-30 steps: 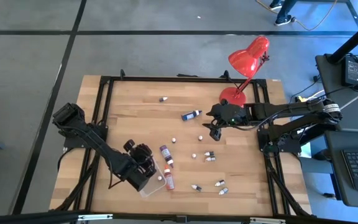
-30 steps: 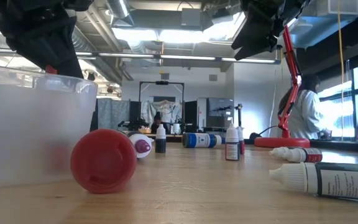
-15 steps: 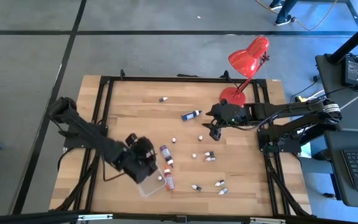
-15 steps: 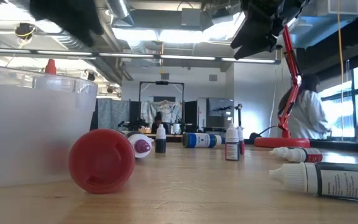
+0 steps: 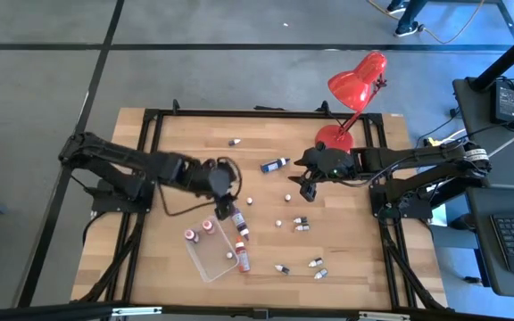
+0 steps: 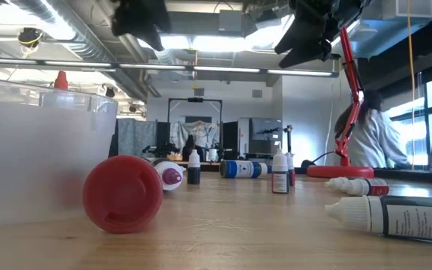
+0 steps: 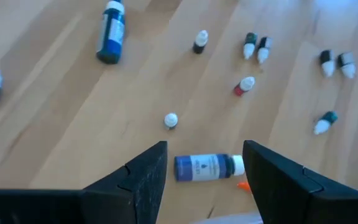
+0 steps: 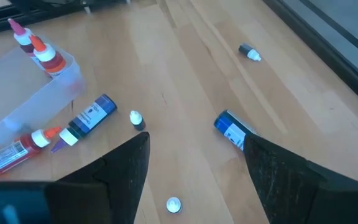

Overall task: Pick & Place food coloring
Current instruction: Put the green food coloring bottle into the transparent bin

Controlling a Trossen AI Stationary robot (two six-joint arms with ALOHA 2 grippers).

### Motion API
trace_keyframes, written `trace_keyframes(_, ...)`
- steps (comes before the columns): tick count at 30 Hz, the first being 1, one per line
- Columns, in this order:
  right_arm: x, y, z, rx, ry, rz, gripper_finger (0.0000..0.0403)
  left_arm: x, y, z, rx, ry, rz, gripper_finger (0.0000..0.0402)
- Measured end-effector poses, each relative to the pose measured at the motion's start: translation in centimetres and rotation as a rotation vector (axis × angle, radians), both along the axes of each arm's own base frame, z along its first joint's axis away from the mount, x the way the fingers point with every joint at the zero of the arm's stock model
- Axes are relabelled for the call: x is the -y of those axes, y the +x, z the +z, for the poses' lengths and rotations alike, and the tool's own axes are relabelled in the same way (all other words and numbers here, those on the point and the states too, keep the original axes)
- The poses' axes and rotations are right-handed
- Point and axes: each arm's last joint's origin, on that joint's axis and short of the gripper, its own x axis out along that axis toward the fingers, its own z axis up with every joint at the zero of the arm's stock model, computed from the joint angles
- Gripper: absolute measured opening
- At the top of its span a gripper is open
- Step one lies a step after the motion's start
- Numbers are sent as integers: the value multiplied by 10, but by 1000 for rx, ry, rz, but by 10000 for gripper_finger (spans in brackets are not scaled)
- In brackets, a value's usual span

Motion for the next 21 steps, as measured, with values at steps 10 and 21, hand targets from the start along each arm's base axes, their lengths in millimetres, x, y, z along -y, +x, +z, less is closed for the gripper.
trace_keyframes(10,0,-1,-1,-10,18,-15,262,-20,26,-10,26,128,-247,207)
trace_keyframes(21,0,-1,-1,-10,18,-15,262,-19,66,-78,-172,188,-302,207)
